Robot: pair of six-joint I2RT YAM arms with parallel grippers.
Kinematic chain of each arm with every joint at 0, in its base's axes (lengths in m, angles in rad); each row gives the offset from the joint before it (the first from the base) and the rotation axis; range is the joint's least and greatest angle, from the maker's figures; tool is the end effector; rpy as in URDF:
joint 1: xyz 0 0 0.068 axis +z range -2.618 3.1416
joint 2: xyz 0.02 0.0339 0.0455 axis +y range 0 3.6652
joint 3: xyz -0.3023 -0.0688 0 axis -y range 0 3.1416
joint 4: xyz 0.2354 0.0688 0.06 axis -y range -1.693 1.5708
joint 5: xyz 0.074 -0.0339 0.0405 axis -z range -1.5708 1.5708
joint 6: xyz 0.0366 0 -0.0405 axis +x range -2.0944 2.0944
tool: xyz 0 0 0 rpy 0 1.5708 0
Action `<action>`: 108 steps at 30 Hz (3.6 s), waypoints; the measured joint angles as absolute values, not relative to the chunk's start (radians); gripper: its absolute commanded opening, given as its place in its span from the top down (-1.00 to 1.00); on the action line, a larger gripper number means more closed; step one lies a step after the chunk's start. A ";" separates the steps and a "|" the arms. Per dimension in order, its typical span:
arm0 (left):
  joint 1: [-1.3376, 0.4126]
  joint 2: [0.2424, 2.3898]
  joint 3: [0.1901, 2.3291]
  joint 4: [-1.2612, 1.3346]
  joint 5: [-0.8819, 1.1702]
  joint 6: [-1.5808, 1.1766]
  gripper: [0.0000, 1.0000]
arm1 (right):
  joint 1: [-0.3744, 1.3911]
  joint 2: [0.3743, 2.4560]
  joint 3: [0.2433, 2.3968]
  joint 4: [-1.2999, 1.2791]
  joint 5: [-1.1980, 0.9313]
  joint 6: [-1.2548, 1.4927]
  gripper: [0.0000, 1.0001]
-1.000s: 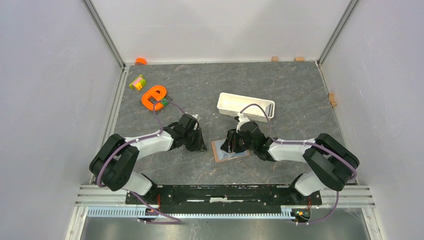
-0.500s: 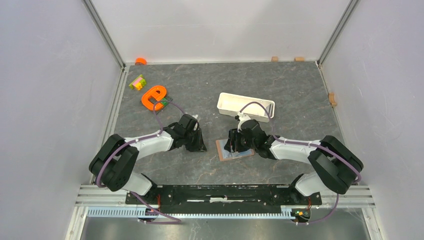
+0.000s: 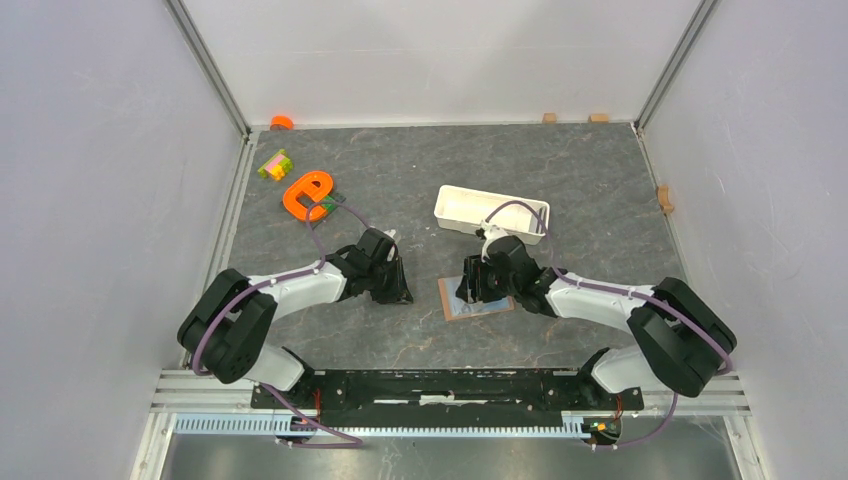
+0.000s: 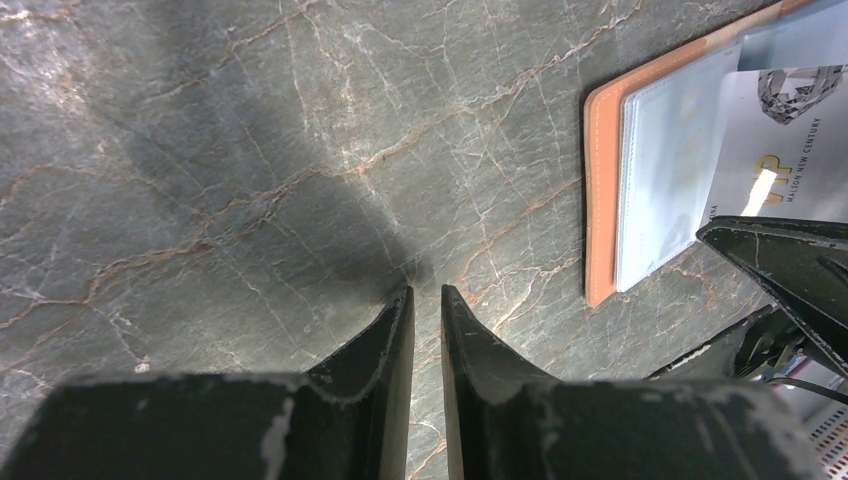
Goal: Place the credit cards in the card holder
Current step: Insert the credit card into the card holder.
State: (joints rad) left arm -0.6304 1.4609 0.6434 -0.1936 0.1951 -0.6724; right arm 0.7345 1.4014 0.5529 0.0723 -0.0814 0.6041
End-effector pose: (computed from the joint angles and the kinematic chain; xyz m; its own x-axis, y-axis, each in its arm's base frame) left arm 0.1978 -0.1531 0.1902 -0.9475 -0.0650 -0.3130 0.0911 0.8836 -0.4592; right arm 0.1824 0.1688 0.1971 -0.8318 0.0116 -0.5549 -0.2899 0.8435 0.4522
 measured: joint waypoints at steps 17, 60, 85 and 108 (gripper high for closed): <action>-0.630 1.455 0.640 -0.200 0.196 -0.672 0.55 | 0.715 1.335 0.577 -0.051 -0.020 0.577 -0.09; -0.751 1.586 0.691 -0.044 0.269 -0.768 0.66 | 0.619 1.303 0.426 0.120 -0.066 0.665 1.00; -0.753 1.632 0.685 0.059 0.316 -0.810 0.74 | 0.662 1.358 0.393 0.252 -0.130 0.711 0.77; -0.762 1.631 0.668 0.107 0.308 -0.825 0.82 | 0.724 1.257 0.458 -0.012 -0.054 0.640 0.15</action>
State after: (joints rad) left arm -0.7616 1.6314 0.6678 0.1066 0.3084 -0.8253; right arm 0.7238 1.2568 0.4580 -0.0116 -0.0536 0.6403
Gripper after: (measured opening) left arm 0.123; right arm 0.442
